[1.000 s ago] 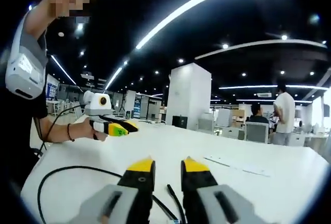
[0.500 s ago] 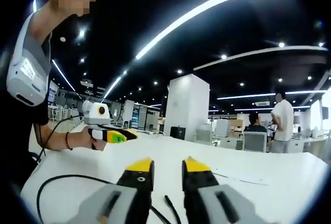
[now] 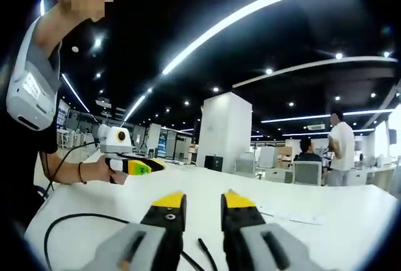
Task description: Find the charging cable on the desk, coil it up and secure with Velcro.
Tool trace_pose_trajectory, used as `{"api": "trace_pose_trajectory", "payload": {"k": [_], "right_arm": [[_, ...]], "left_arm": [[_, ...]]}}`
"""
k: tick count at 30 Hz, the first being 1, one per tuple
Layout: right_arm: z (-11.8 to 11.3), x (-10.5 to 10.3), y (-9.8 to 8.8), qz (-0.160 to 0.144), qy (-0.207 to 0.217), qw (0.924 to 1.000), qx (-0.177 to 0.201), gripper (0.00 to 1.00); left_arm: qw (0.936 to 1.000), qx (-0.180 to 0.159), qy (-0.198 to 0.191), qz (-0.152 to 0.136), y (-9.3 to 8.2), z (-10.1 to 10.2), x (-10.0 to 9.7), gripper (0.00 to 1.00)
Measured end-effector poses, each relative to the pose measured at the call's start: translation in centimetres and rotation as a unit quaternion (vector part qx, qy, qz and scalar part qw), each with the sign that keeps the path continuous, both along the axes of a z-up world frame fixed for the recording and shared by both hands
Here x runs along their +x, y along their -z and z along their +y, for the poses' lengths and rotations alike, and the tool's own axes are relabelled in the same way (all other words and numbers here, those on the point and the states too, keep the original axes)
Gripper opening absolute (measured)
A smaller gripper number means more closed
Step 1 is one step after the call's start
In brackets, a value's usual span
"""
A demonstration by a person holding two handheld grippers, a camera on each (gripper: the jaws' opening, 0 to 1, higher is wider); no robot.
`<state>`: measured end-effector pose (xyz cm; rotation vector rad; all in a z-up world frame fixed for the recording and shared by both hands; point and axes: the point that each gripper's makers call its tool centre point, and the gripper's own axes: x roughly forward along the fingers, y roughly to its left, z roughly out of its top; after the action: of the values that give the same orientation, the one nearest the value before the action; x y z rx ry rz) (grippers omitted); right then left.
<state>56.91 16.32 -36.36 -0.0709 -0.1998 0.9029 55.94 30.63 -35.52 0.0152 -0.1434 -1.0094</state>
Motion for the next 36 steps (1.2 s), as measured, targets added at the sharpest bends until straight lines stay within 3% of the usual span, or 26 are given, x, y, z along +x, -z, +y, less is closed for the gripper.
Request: {"api": "trace_pose_trajectory", "payload": {"k": [36], "right_arm": [[-0.32, -0.11, -0.04, 0.001, 0.006, 1.0, 0.003, 0.23]], "left_arm": [[1.0, 0.005, 0.006, -0.001, 0.23, -0.42, -0.41, 0.2]]}}
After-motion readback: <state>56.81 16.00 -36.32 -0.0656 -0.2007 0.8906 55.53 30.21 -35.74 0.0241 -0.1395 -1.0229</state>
